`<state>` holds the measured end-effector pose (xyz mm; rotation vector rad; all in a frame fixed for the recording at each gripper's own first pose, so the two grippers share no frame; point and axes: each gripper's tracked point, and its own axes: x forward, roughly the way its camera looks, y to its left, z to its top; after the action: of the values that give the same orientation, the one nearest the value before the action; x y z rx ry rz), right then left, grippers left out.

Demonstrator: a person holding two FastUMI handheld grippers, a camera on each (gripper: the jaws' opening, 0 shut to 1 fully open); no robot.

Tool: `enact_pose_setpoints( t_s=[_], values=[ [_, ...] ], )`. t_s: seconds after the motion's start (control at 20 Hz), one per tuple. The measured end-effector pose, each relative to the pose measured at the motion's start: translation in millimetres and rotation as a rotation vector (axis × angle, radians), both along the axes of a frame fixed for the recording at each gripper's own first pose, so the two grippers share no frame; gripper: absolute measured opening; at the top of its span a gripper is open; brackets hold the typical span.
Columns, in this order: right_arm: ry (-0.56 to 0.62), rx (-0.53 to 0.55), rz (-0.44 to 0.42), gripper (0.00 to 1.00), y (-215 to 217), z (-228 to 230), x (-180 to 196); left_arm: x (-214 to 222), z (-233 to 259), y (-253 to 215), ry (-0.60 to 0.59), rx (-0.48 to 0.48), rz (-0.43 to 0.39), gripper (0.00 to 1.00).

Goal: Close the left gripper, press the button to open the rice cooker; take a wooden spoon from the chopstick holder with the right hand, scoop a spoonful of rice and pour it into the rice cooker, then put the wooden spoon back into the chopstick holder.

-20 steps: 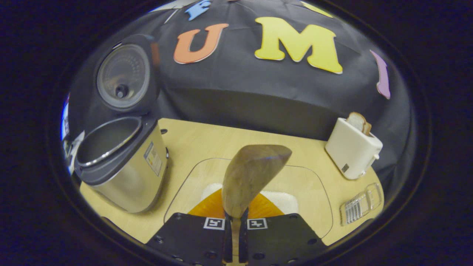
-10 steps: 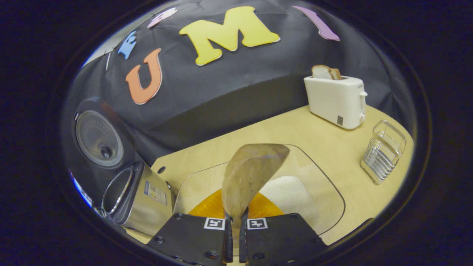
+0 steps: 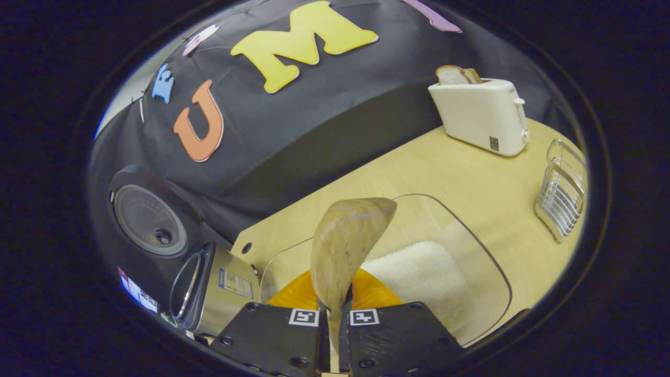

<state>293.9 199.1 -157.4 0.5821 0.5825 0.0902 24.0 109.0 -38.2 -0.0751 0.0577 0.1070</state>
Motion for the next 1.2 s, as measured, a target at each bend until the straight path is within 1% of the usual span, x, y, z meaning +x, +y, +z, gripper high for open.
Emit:
enact_pose_setpoints(
  t_s=[0.2, 0.35, 0.45, 0.55, 0.7, 0.95, 1.15, 1.2],
  values=[
    [0.049, 0.057, -0.003, 0.07, 1.2, -1.6, -1.5, -1.3, -1.5, 2.9, 0.004, -0.002, 0.003, 1.0],
    [0.073, 0.202, -0.004, 0.06, 2.5, 4.8, -2.3, -0.8, -2.7, 6.3, 0.004, -0.007, 0.012, 1.0],
    [0.081, 0.265, -0.01, 0.07, 1.7, 8.6, -2.6, -0.7, -2.3, 7.9, 0.005, -0.01, 0.016, 1.0],
    [0.069, 0.313, -0.019, 0.07, -0.6, 13.4, -3.1, -0.3, -2.6, 8.7, 0.004, -0.011, 0.019, 1.0],
    [0.052, 0.401, -0.058, 0.07, -7.5, 20.2, -3.1, 0.5, -4.1, 5.6, 0.008, -0.009, 0.013, 1.0],
    [0.025, 0.514, -0.125, 0.07, -24.3, 29.9, -10.0, 3.3, -7.7, 5.8, 0.017, 0.004, 0.019, 1.0],
    [-0.019, 0.553, -0.164, 0.07, -43.2, 48.3, -14.2, 4.4, -11.6, 13.5, 0.026, 0.003, 0.041, 1.0],
    [-0.029, 0.579, -0.17, 0.07, -47.8, 55.2, -15.5, 5.2, -12.8, 14.0, 0.03, 0.001, 0.045, 1.0]
  ],
)
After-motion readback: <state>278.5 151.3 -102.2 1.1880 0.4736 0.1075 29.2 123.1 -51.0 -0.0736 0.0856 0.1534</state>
